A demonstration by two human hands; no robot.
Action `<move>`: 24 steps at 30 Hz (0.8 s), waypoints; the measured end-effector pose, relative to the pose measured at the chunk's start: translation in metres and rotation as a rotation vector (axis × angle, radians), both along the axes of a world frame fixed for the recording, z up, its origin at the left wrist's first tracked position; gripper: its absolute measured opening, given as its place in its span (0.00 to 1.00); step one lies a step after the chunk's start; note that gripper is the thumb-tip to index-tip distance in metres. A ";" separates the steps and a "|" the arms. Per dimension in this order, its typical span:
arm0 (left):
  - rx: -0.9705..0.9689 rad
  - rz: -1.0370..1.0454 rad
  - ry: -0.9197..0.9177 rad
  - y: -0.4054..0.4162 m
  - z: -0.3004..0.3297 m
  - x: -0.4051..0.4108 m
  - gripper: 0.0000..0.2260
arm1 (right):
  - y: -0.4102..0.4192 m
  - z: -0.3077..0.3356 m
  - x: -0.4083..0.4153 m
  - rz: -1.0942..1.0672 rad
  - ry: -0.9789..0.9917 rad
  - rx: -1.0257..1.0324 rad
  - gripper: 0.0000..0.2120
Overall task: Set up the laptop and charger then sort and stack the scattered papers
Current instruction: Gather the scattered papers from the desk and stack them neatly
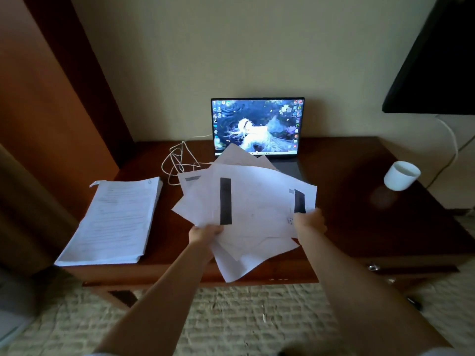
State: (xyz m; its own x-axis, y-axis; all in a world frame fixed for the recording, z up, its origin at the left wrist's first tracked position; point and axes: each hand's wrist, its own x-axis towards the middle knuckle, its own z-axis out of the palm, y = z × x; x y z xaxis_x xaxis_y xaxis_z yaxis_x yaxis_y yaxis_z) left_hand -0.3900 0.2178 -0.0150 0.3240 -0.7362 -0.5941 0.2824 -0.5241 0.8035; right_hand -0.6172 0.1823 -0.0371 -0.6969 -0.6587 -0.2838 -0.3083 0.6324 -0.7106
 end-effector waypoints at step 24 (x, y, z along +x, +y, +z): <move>-0.086 -0.354 -1.057 -0.093 -0.053 -0.064 0.11 | -0.132 -0.007 -0.048 0.521 0.508 -0.371 0.10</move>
